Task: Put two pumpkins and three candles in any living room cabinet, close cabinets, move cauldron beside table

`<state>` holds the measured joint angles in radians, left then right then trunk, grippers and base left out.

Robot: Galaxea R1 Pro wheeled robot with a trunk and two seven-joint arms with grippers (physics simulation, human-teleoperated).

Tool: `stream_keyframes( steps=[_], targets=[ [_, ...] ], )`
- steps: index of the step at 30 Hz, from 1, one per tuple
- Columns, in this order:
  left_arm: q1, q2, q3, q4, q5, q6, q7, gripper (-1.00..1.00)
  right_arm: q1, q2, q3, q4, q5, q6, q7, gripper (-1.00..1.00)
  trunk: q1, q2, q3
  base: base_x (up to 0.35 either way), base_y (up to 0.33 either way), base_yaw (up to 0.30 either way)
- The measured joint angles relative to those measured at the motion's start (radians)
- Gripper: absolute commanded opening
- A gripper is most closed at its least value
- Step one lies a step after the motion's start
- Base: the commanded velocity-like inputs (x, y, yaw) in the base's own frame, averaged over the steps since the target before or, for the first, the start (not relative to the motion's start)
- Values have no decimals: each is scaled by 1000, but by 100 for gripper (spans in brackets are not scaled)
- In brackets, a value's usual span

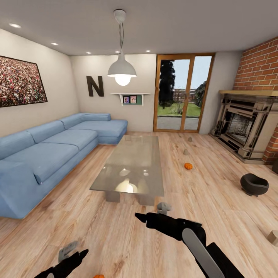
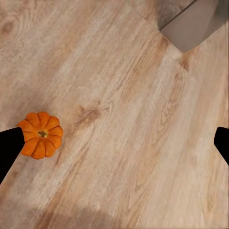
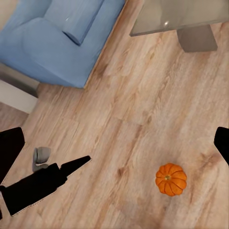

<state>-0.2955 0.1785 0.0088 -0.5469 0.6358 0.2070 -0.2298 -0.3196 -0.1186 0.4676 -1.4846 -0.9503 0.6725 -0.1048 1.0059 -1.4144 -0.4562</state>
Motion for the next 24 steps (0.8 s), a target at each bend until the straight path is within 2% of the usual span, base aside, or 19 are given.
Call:
stream_keyframes(
  steps=[1,5,9,11,18,20,24],
  targets=[
    [0,8,0,2,4,0,-29,100,0,0,0,-2,-3,0,0,100,0,0,0,0,0,0],
    [0,18,1,18,13,1,-73,100,0,0,0,-5,-8,1,0,100,11,-21,-9,0,0,0],
    [0,19,-1,36,16,0,-83,100,0,-1,0,-18,-10,1,0,100,27,-49,-22,0,0,0],
    [0,19,-1,41,16,-1,-84,100,0,-3,0,-31,-14,2,1,100,27,-49,-22,0,0,0],
    [0,22,-2,44,18,-3,-92,100,0,-3,0,-48,-57,18,2,100,50,-91,-41,0,0,0],
    [-1,30,-1,44,18,-3,-95,100,0,-3,0,-49,-60,23,1,100,57,-105,-47,0,0,0],
    [-12,64,9,39,20,-1,-97,100,0,-4,-1,-49,-64,28,2,100,73,-133,-59,0,0,0]
  ],
)
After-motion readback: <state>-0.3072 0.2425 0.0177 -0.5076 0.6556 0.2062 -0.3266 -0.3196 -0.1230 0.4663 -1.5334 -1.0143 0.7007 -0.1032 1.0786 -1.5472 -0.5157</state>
